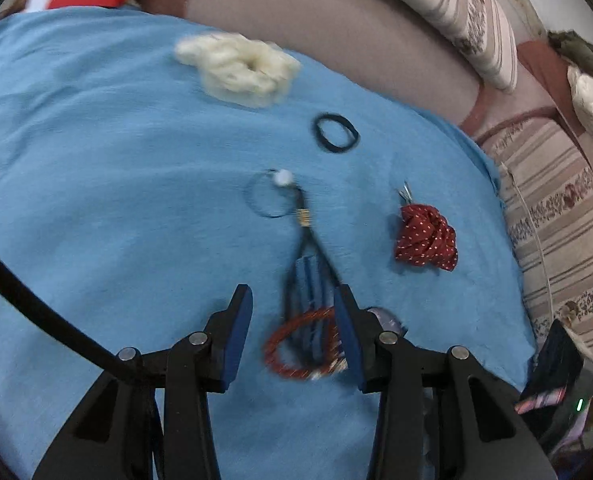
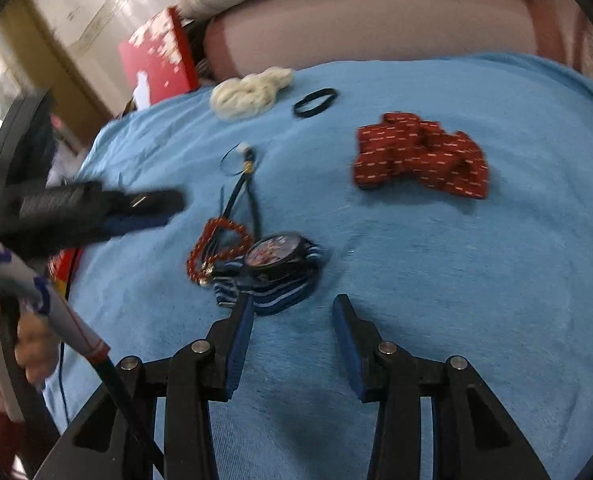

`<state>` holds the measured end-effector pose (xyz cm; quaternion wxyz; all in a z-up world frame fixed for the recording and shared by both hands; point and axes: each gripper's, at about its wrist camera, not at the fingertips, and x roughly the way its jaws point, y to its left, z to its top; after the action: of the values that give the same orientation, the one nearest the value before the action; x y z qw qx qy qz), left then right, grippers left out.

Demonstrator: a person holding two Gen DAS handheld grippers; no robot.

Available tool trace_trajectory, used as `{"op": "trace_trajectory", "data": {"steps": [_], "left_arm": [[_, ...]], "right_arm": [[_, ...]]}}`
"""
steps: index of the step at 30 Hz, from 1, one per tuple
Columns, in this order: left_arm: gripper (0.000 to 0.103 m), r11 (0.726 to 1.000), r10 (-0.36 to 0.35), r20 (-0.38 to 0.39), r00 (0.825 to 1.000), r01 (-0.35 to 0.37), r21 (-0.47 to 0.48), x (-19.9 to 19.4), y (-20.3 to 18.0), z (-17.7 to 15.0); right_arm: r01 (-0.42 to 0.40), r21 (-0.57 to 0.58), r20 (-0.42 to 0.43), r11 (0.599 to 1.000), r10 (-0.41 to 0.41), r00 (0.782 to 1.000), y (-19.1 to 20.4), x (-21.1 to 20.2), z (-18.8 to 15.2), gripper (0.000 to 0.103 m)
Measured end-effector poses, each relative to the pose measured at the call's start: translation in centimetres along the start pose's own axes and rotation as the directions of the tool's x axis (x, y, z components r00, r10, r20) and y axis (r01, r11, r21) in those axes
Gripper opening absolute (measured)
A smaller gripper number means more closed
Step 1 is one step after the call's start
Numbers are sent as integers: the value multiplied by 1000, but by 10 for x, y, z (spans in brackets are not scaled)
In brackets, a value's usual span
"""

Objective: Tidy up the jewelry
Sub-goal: 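Move both tools back over the remaining jewelry pile, then grasp the red bead bracelet with the left tool while the right tool grasps the blue watch strap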

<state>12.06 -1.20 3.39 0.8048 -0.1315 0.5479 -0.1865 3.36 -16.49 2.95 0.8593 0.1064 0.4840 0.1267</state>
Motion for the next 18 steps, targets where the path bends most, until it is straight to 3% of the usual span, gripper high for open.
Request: {"op": "trace_trajectory", "data": {"steps": [6, 8, 9, 10, 11, 14, 18], "left_arm": [[41, 1000, -12, -62, 998, 14, 22, 33, -9, 8], [41, 1000, -19, -66, 998, 21, 21, 33, -10, 9], [31, 1000, -18, -67, 998, 19, 22, 32, -10, 9], [6, 1000, -15, -71, 997, 17, 22, 31, -9, 9], [3, 1000, -3, -86, 996, 5, 21, 31, -8, 8], [2, 998, 54, -62, 997, -52, 32, 18, -7, 2], [2, 997, 76, -1, 997, -76, 25, -19, 4, -10]], "right_arm": [[-23, 46, 41, 999, 21, 999, -4, 12, 8, 46], [-23, 50, 35, 998, 22, 999, -3, 14, 9, 33], [-15, 46, 36, 999, 14, 999, -1, 14, 10, 11], [-20, 44, 29, 999, 19, 999, -1, 13, 10, 10], [-46, 60, 17, 997, 45, 999, -2, 11, 10, 7], [-75, 50, 21, 996, 74, 997, 3, -1, 8, 6], [-103, 5, 44, 995, 102, 994, 12, -21, 3, 5]]}}
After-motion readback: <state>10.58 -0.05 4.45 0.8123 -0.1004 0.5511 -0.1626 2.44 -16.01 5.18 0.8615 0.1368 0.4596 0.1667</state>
